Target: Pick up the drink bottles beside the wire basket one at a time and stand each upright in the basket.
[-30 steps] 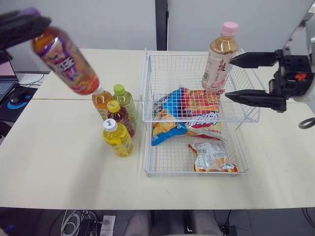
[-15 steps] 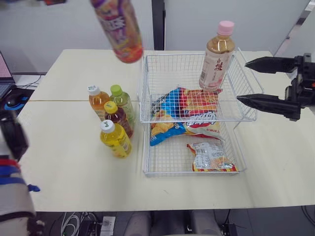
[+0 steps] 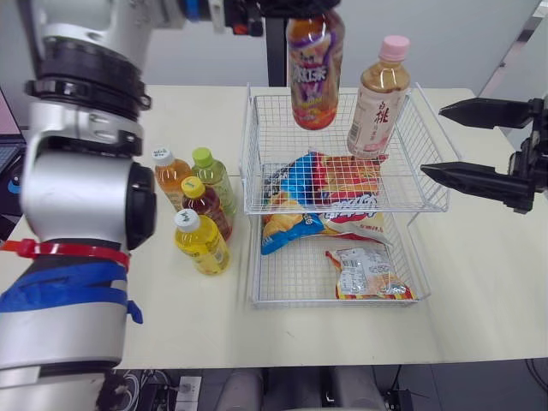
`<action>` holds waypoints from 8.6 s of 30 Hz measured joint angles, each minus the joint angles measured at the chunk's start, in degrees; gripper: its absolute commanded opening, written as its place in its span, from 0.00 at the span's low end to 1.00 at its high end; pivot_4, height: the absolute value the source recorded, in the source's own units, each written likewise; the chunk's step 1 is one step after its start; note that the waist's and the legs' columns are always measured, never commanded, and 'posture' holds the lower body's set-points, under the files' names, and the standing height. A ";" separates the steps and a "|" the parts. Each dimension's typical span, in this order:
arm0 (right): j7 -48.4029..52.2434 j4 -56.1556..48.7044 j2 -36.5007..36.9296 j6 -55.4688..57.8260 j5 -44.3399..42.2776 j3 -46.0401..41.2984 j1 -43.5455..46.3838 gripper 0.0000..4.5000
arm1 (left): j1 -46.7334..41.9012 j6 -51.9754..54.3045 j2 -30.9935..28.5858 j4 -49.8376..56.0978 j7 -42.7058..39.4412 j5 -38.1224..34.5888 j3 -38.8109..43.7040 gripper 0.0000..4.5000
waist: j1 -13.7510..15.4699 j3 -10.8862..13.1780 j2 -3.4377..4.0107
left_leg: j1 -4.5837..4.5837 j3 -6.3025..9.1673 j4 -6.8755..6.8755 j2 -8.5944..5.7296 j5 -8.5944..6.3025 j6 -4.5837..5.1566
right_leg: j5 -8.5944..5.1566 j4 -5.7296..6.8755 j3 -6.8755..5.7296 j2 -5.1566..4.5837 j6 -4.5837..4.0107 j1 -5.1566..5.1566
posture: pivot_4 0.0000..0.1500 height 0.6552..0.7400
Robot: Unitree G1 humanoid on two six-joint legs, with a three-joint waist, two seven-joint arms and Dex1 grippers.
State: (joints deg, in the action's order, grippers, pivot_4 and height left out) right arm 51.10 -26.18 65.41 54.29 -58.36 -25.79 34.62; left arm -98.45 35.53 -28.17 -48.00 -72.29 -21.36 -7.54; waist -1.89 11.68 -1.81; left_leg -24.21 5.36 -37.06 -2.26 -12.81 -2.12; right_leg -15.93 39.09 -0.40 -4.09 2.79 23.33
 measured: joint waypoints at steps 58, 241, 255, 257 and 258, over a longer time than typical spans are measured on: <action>1.75 4.16 -5.49 -4.30 1.87 16.61 13.76 1.00 | 31.26 29.41 -22.27 43.72 18.71 -2.37 26.46 1.00 | -1.22 -0.02 0.05 | 0.31 0.19 -0.07 0.12 0.02 0.00 | 0.00 0.32 0.30 0.01 0.02 -0.04 | 1.00 1.00; 6.23 1.28 2.48 -2.35 2.47 -11.39 -10.96 1.00 | 7.06 1.79 -4.46 2.16 -0.11 2.05 3.22 0.30 | 0.26 0.00 -0.01 | 0.29 -0.95 -0.03 0.90 0.00 0.00 | 0.40 -0.02 1.04 0.86 -0.14 0.21 | 1.00 1.00; 5.05 1.38 3.63 -1.33 0.13 -13.34 -11.36 1.00 | 4.31 -6.01 0.40 -7.83 2.79 7.32 3.51 0.46 | 0.22 0.00 -0.01 | 0.33 -0.97 -0.04 0.88 -0.01 0.00 | 0.41 -0.02 1.05 0.86 -0.14 0.16 | 1.00 1.00; 4.72 1.64 3.81 -1.36 0.18 -13.18 -11.22 1.00 | 4.00 -6.15 0.34 -9.14 2.60 7.60 3.58 0.59 | 0.20 0.00 -0.01 | 0.34 -0.97 -0.03 0.88 0.00 0.00 | 0.40 -0.02 1.05 0.86 -0.14 0.16 | 1.00 1.00; 4.56 1.69 3.81 -1.42 0.25 -13.06 -11.19 1.00 | 4.00 -6.15 0.28 -9.55 2.44 7.74 3.58 0.65 | 0.17 0.00 -0.01 | 0.34 -0.97 -0.03 0.89 0.00 0.00 | 0.40 -0.02 1.04 0.86 -0.14 0.16 | 1.00 1.00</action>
State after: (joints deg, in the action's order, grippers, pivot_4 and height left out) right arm 55.67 -24.50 69.22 52.87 -58.11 -38.85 23.43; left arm -94.45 29.37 -27.89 -57.55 -69.85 -13.62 -3.95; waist -1.72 11.67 -1.82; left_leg -23.88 4.39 -37.09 -1.37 -12.82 -2.12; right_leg -15.52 39.07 0.64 -3.22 2.65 23.49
